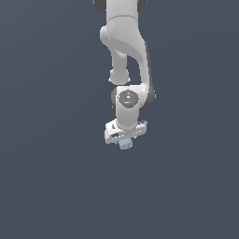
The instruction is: Pick up the object and move it to a goal position.
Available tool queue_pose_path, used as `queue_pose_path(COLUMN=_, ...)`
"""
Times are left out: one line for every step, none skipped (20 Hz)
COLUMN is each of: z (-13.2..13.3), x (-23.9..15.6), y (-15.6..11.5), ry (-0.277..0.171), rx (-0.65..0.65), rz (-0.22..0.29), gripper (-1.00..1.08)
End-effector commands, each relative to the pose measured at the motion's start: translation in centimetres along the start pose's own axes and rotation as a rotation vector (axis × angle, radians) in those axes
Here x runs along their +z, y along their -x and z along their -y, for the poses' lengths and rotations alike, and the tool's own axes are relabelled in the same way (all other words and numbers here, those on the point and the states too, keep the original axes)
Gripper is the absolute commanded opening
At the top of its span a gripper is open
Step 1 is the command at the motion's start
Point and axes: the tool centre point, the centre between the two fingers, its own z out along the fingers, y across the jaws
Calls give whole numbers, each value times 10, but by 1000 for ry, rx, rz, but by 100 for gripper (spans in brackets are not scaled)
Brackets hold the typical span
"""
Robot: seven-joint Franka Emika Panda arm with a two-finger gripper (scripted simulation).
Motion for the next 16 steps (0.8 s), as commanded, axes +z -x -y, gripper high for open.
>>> queue_pose_path(z=0, x=8, y=-1, ry=0, rx=-1, rz=-1, gripper=100)
queue_pose_path(z=0, x=9, y=-1, ry=0, rx=-1, rz=-1, gripper=100)
queue_pose_path(z=0, x=10, y=-1, ry=0, rx=-1, rz=-1, gripper=100)
queue_pose_path(z=0, x=10, y=-1, ry=0, rx=-1, rz=-1, gripper=100)
queue_pose_path(z=0, x=10, y=-1, ry=0, rx=-1, rz=-1, gripper=-100)
queue_pose_path(z=0, x=10, y=-1, ry=0, rx=-1, rz=-1, gripper=-100)
queue_pose_path(z=0, x=10, y=-1, ry=0, rx=-1, rz=-1, gripper=-100)
queue_pose_path(z=0, x=10, y=-1, ry=0, rx=-1, rz=-1, gripper=-100)
queue_pose_path(z=0, x=10, y=-1, ry=0, rx=-1, rz=-1, gripper=-100)
queue_pose_path(z=0, x=10, y=-1, ry=0, rx=-1, rz=-1, gripper=-100)
queue_pose_path(z=0, x=10, y=-1, ry=0, rx=-1, rz=-1, gripper=-100)
queue_pose_path(z=0, x=10, y=-1, ry=0, rx=-1, rz=-1, gripper=-100)
queue_pose_path(z=0, x=10, y=-1, ry=0, rx=-1, rz=-1, gripper=-100)
queue_pose_path(z=0, x=10, y=-1, ry=0, rx=-1, rz=-1, gripper=-100)
queue_pose_path(z=-1, x=9, y=-2, ry=1, rx=-1, rz=-2, gripper=-100)
queue_pose_path(z=-1, x=9, y=-2, ry=1, rx=-1, rz=-2, gripper=-100)
